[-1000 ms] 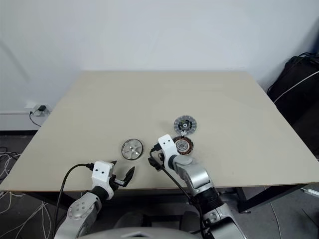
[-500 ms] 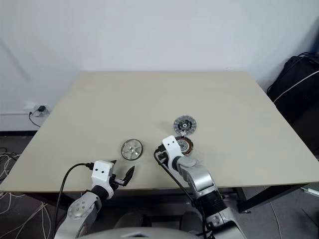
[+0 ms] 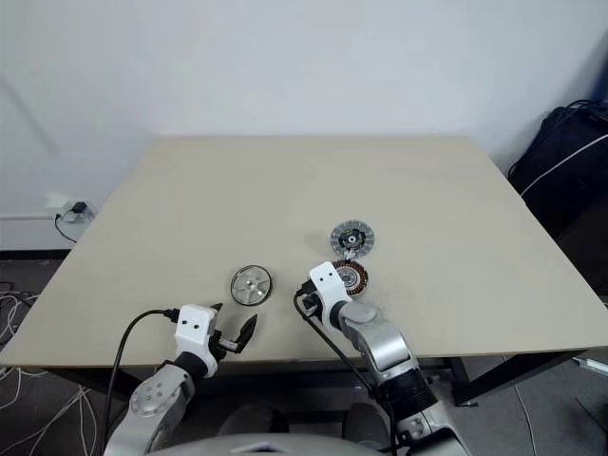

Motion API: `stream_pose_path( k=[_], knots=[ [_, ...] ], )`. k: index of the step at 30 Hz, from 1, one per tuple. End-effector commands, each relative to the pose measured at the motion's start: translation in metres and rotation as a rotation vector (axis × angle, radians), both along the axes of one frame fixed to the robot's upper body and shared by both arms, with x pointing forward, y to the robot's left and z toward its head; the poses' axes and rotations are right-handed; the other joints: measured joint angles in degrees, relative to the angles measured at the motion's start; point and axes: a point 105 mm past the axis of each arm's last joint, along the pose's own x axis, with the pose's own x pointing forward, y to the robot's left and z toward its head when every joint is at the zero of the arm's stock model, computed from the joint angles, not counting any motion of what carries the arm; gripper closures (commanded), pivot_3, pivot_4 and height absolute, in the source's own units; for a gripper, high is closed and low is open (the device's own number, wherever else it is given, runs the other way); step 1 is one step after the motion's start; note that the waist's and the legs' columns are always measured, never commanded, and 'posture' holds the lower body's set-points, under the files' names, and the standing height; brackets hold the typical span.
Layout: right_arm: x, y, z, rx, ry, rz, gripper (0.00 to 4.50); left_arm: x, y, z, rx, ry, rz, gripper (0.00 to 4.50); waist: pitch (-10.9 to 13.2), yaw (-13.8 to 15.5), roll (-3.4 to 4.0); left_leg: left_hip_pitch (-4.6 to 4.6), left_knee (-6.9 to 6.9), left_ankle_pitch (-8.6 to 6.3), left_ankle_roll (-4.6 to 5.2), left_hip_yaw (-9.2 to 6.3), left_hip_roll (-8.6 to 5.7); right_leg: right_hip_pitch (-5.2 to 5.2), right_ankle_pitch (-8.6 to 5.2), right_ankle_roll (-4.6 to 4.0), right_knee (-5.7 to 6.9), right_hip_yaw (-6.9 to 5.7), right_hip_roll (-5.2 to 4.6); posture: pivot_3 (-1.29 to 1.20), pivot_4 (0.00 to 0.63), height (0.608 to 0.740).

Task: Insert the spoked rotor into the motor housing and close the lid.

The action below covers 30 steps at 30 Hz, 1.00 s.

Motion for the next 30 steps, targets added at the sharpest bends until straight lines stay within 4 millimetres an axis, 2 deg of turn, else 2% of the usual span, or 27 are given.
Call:
stream_pose_path(
  k=[1, 6, 9, 13, 17, 20, 30],
  knots=[
    [0.004, 0.013, 0.022, 0.050, -0.075, 0.048, 3.82, 0.004, -0.004, 0.012, -0.006, -0.053, -0.010, 0.00, 0.0, -0.1, 0.00, 0.00, 0.00, 0.00, 0.00, 0.00, 0.00, 0.00, 0.00, 0.00, 0.00, 0.00, 0.00, 0.00, 0.000, 0.740],
    [0.015, 0.012, 0.059, 0.115, -0.194, 0.033, 3.82, 0.005, -0.004, 0.012, -0.005, -0.054, -0.010, 0.00, 0.1, -0.1, 0.06, -0.03, 0.00, 0.00, 0.00, 0.00, 0.00, -0.03, 0.00, 0.00, 0.00, 0.00, 0.00, 0.00, 0.000, 0.740],
    [0.023, -0.001, 0.077, 0.110, -0.253, -0.021, 3.82, 0.004, -0.004, 0.012, -0.005, -0.053, -0.012, 0.00, 0.1, 0.1, 0.05, -0.03, 0.00, 0.00, 0.00, 0.00, 0.00, -0.03, 0.00, 0.00, 0.00, 0.00, 0.00, 0.00, 0.000, 0.740],
    [0.028, -0.024, 0.090, 0.074, -0.293, -0.085, 3.82, 0.004, -0.004, 0.012, -0.006, -0.051, -0.014, 0.00, 0.1, 0.4, 0.04, -0.03, 0.00, 0.00, 0.00, 0.00, 0.00, -0.03, 0.00, 0.00, -0.01, -0.01, -0.01, 0.00, 0.000, 0.740],
    [0.031, -0.052, 0.088, 0.013, -0.294, -0.155, 3.82, 0.004, -0.004, 0.011, -0.008, -0.051, -0.016, 0.00, 0.1, 0.4, 0.04, -0.04, 0.00, 0.00, 0.00, 0.01, 0.00, -0.03, 0.00, 0.00, -0.02, 0.00, -0.01, 0.00, 0.000, 0.740],
    [0.032, -0.063, 0.083, 0.002, -0.280, -0.192, 3.82, 0.005, -0.005, 0.012, -0.009, -0.051, -0.021, 0.00, 0.1, 0.4, 0.07, -0.03, 0.00, 0.00, 0.00, 0.01, 0.00, -0.03, 0.00, 0.00, -0.03, -0.01, -0.01, 0.00, 0.000, 0.740],
    [0.030, -0.060, 0.059, 0.010, -0.209, -0.242, 3.82, 0.004, -0.003, 0.012, -0.004, -0.050, -0.021, 0.00, 0.1, 0.3, 0.06, -0.03, 0.00, 0.00, 0.00, 0.02, 0.00, -0.02, 0.00, 0.00, -0.02, 0.00, 0.02, 0.00, 0.000, 0.740]
  ],
)
